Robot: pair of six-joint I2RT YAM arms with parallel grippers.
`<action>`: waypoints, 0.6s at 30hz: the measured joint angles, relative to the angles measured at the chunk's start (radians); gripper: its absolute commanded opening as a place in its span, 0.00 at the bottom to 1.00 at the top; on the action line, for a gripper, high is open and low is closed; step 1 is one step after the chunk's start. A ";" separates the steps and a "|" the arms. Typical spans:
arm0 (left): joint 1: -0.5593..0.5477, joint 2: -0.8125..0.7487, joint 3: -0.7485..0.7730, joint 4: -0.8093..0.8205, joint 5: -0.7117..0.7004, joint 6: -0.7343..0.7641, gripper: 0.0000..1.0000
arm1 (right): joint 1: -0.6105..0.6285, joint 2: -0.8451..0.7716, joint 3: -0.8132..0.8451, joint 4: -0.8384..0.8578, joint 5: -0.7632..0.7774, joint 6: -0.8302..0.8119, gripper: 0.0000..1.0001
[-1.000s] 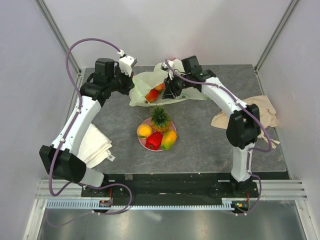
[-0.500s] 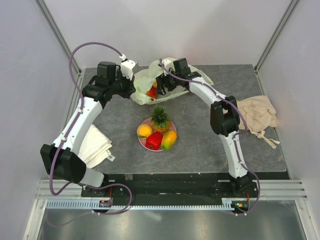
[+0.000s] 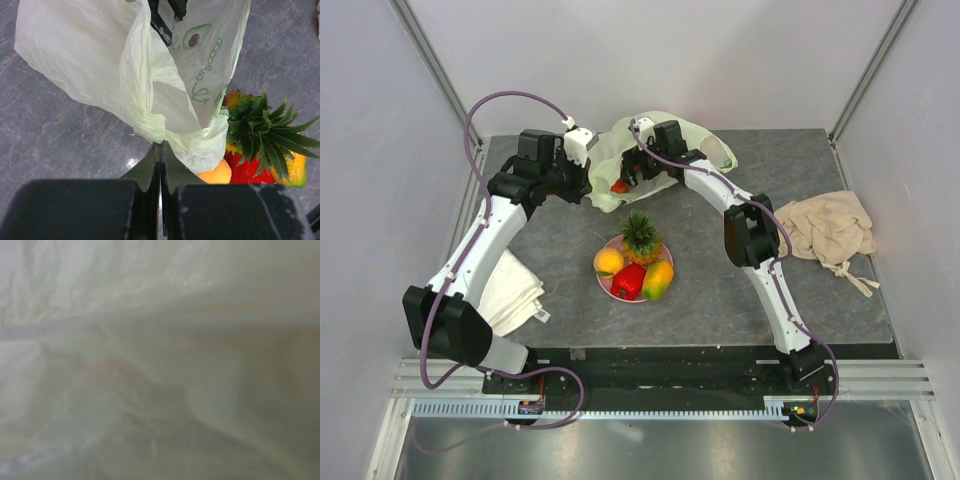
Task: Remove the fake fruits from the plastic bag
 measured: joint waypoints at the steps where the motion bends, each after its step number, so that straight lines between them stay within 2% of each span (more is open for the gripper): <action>1: 0.000 0.000 0.000 0.000 0.000 0.000 0.02 | 0.002 0.000 0.000 0.002 0.002 0.000 0.98; 7: 0.000 0.001 0.000 0.000 0.000 0.000 0.02 | 0.003 0.000 0.000 0.002 0.018 -0.002 0.98; 10: 0.000 0.003 0.000 0.000 0.002 0.000 0.02 | 0.003 0.000 0.000 -0.015 0.039 -0.003 0.85; 11: 0.000 0.005 0.000 0.000 0.002 0.000 0.02 | 0.003 0.000 0.002 -0.023 0.041 -0.004 0.78; 13: 0.000 0.012 0.000 0.000 0.004 0.000 0.02 | 0.000 0.000 0.002 -0.046 0.042 -0.006 0.72; 14: 0.000 0.014 0.000 -0.001 0.007 0.000 0.02 | -0.002 0.000 0.002 -0.052 0.042 -0.006 0.63; 17: 0.000 0.017 0.000 -0.007 0.017 0.001 0.02 | -0.007 0.000 0.002 -0.069 0.035 -0.008 0.47; 18: 0.000 0.017 0.000 -0.010 0.018 0.001 0.02 | -0.010 0.000 0.002 -0.071 0.032 -0.011 0.46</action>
